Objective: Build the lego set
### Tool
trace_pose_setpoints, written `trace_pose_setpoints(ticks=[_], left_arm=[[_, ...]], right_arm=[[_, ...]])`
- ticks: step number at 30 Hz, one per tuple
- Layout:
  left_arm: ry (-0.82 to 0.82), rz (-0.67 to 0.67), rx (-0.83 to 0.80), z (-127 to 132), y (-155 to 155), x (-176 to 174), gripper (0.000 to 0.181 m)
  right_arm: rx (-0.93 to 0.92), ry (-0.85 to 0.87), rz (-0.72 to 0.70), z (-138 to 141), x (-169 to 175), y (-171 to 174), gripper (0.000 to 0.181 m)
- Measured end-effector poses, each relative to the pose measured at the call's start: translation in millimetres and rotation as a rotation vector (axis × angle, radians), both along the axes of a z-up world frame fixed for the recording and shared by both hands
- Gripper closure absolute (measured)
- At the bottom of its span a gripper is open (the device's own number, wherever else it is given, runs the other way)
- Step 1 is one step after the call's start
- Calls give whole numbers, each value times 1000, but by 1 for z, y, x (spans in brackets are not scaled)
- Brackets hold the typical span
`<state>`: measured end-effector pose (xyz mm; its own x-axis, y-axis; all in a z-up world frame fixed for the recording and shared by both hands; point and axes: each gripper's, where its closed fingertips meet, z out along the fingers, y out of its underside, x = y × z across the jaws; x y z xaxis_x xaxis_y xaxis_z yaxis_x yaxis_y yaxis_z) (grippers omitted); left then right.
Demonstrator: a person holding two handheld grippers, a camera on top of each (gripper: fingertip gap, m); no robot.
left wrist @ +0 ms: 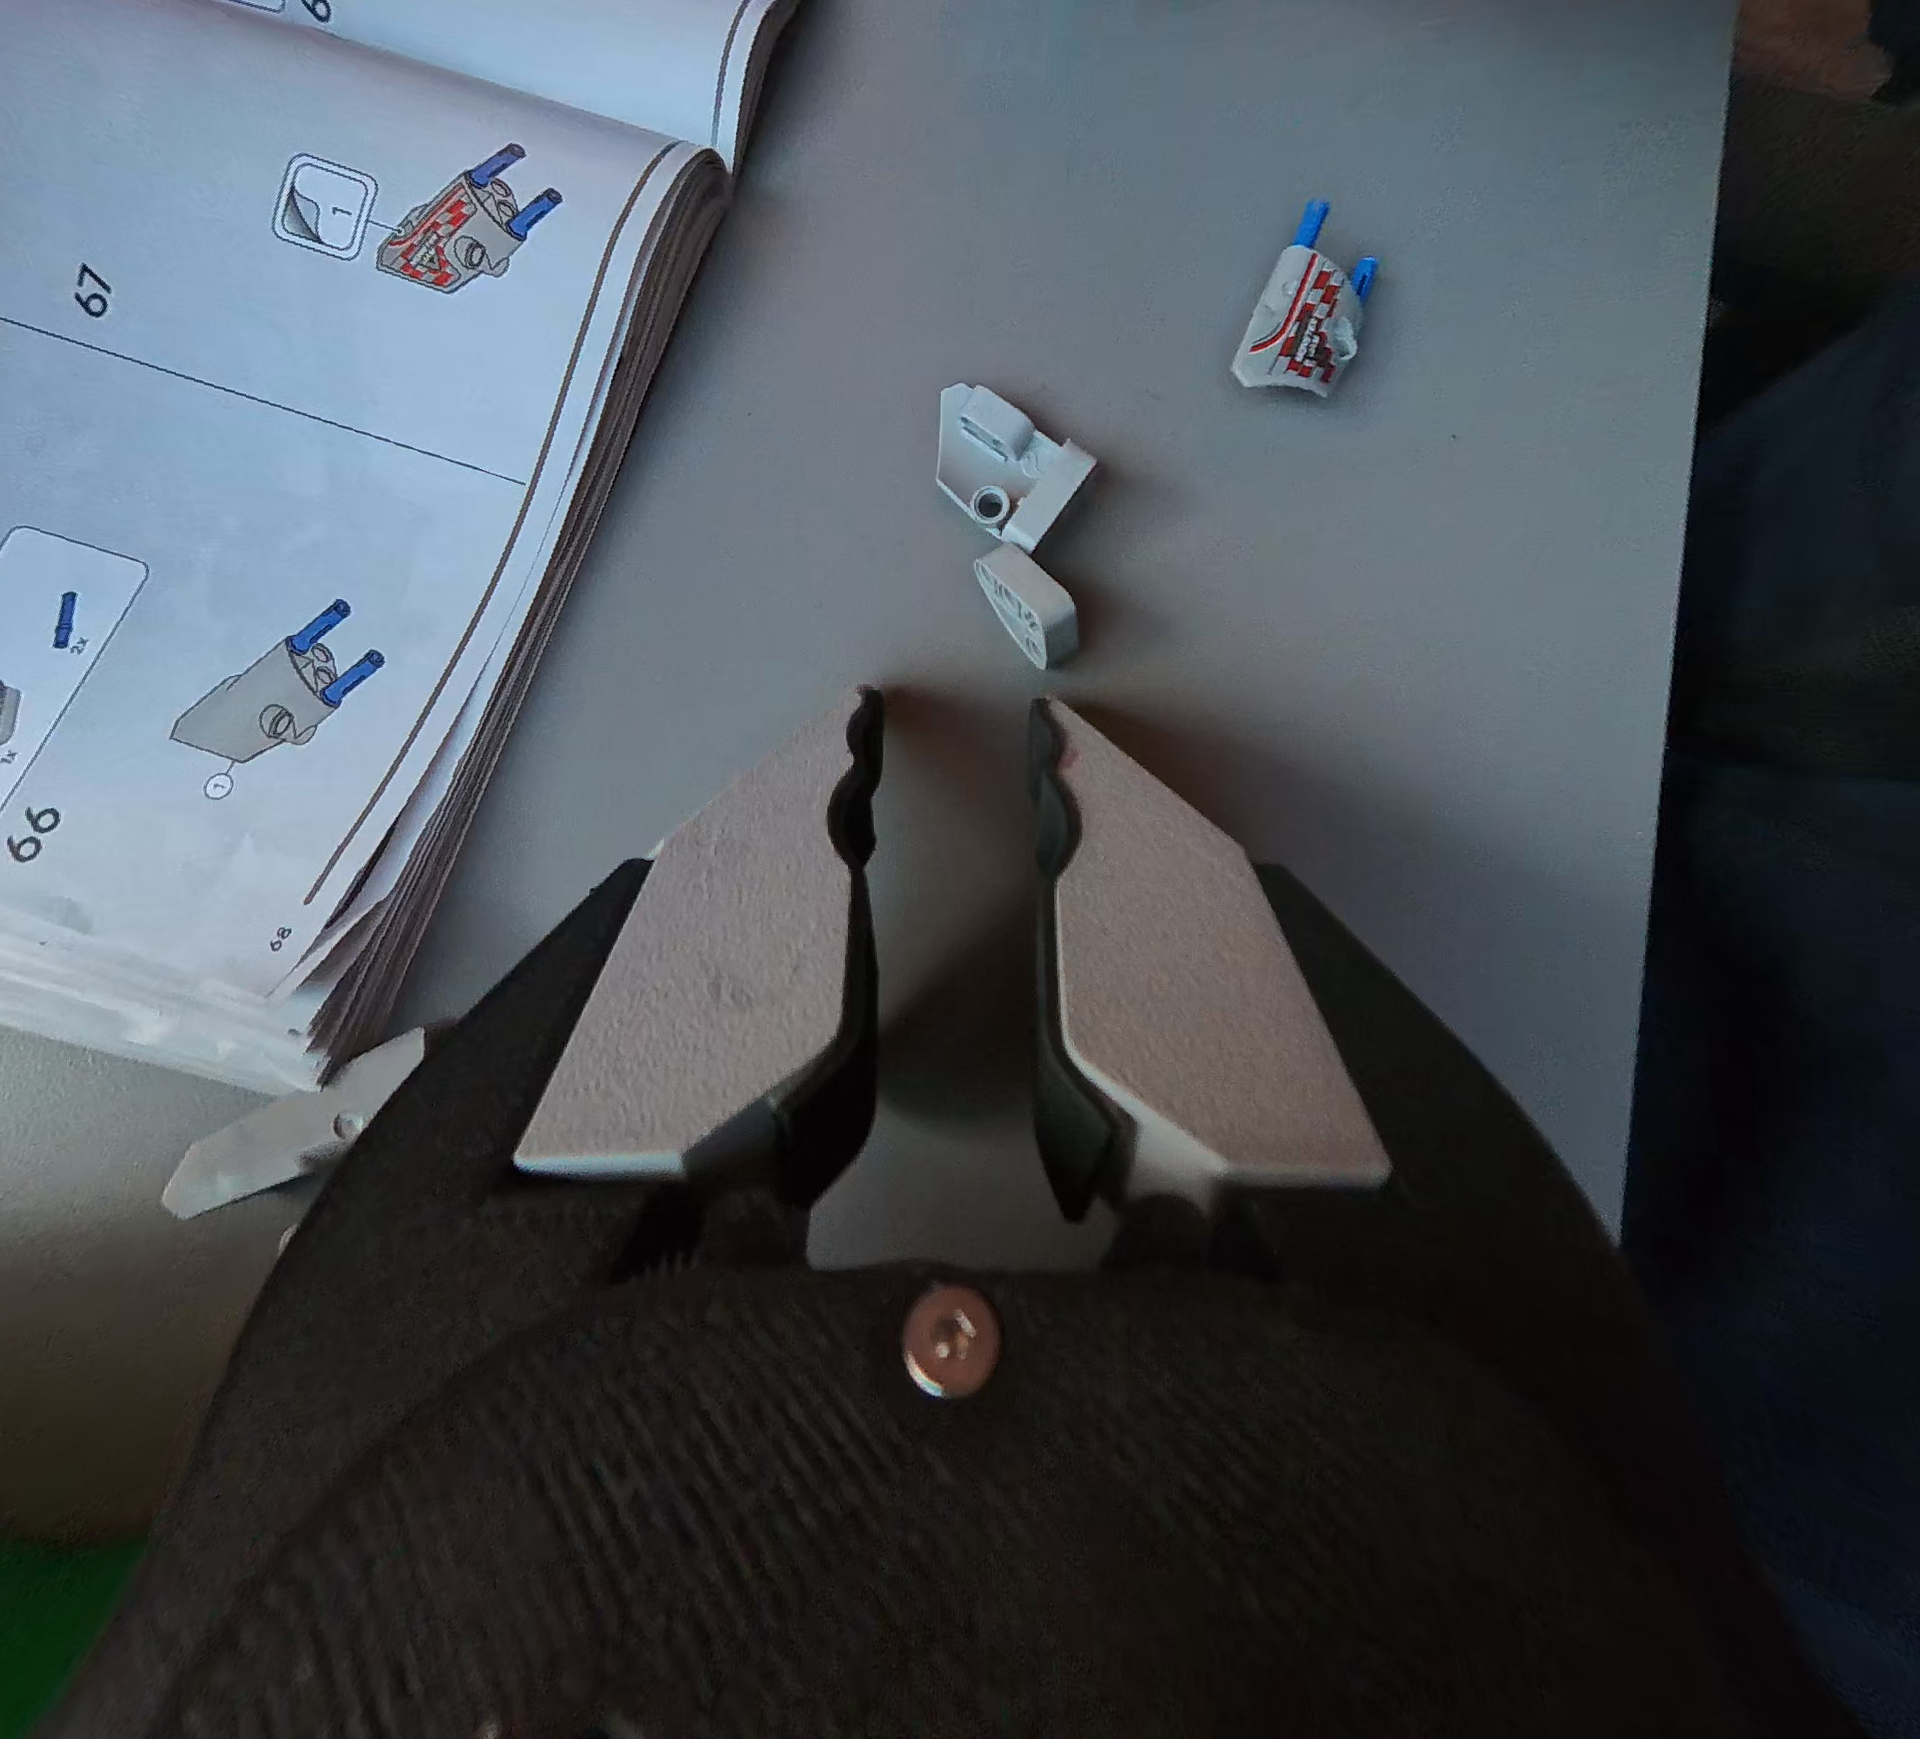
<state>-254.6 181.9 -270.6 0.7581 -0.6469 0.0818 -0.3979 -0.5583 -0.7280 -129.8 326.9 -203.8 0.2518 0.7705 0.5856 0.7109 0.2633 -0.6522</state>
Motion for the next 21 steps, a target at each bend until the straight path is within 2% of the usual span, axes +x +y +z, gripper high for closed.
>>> trace_pose_setpoints(ticks=[4, 7, 12, 16, 21], left_arm=[[7, 0, 4, 0, -1, 0, 155], [5, 2, 4, 0, -1, 0, 156], [-24, 6, -15, 1, -1, -1, 155], [-47, -3, -29, 1, -1, 0, 154], [-68, -68, -44, 2, -8, 8, 150]], right_arm=[[6, -14, -83, 1, 24, 16, 166], [-33, 76, -64, 13, 27, 12, 162], [-170, 314, 206, 36, 1, -35, 160], [-278, 391, 376, 30, -12, -58, 159], [-280, 426, 479, 21, -15, -68, 160]])
